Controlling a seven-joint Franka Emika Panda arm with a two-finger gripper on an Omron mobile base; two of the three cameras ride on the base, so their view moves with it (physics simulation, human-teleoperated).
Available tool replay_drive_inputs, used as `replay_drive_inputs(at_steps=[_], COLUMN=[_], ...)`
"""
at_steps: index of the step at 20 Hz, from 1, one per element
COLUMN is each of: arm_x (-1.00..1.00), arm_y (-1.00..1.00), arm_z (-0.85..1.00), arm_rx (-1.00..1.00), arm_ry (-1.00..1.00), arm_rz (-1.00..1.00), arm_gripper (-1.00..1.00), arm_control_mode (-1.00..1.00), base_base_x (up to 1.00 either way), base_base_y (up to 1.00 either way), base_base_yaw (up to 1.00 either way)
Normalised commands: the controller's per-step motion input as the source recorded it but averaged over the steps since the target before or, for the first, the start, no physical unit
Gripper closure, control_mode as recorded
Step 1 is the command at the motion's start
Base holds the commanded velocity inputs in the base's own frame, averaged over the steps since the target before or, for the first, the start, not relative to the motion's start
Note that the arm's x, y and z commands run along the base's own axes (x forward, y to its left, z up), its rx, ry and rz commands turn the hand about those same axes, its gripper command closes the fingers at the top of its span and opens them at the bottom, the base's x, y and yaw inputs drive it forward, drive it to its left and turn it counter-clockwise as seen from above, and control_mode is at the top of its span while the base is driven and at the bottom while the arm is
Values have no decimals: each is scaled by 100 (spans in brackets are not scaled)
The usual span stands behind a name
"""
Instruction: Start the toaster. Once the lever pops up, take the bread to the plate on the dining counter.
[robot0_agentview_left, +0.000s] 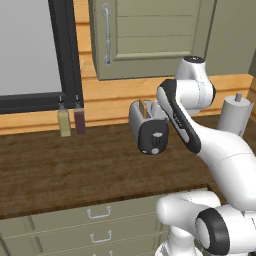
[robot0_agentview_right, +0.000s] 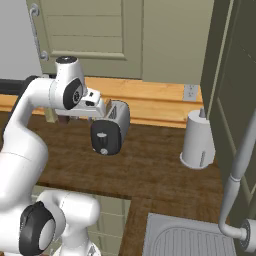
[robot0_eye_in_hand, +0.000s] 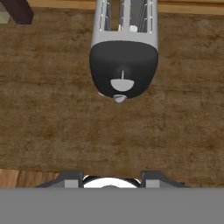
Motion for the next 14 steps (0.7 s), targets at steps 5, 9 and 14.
replay_drive_inputs(at_steps=[5, 9, 14], arm_x=[-17, -46, -7], arm_y=[-10, -8, -2], arm_z=[-4, -34, -40], arm_rx=[0, 0, 0], arm_ry=[0, -2, -5], arm_rz=[0, 0, 0], arm_gripper=[-100, -100, -100], arm_control_mode=[-100, -100, -100], base_base_x=[0, 0, 0], base_base_y=[0, 0, 0], base_base_yaw=[0, 0, 0])
